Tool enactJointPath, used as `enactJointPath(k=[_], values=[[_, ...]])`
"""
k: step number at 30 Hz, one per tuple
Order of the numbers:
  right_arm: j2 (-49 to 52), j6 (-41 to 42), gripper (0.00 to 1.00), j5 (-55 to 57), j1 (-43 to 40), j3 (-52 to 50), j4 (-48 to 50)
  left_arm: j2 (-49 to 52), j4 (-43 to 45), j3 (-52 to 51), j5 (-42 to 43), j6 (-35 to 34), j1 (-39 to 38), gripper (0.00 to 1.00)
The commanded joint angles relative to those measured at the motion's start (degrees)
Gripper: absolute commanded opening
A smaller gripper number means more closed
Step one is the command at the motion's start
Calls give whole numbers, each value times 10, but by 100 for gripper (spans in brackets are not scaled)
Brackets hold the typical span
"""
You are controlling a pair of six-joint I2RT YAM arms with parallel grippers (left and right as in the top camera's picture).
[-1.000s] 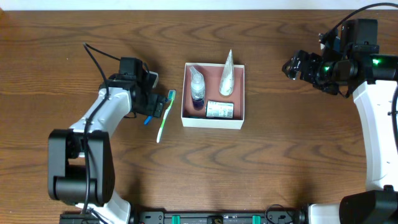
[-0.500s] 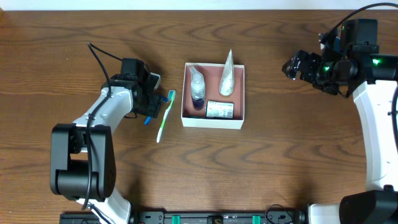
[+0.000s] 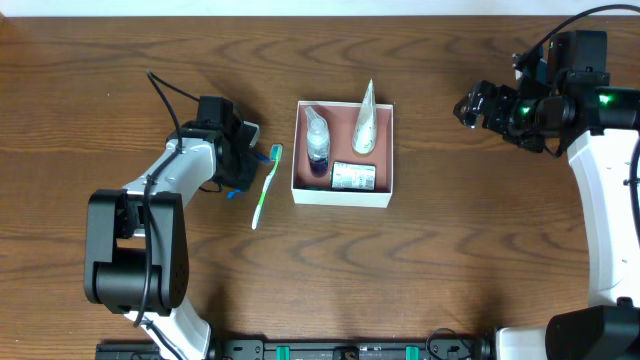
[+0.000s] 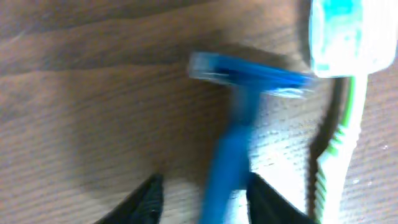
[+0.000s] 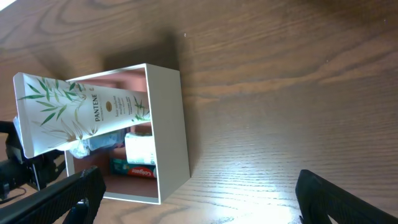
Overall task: Pack container
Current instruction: 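Move the left gripper back to the blue razor and grasp it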
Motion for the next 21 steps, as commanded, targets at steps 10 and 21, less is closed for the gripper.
enactJointPath(k=[10, 21], values=[[-1, 8, 99, -6, -3, 4, 0, -22, -39, 14, -2, -3, 0, 6], [-1, 7, 99, -6, -3, 4, 0, -246, -152, 83, 1, -19, -41, 6]])
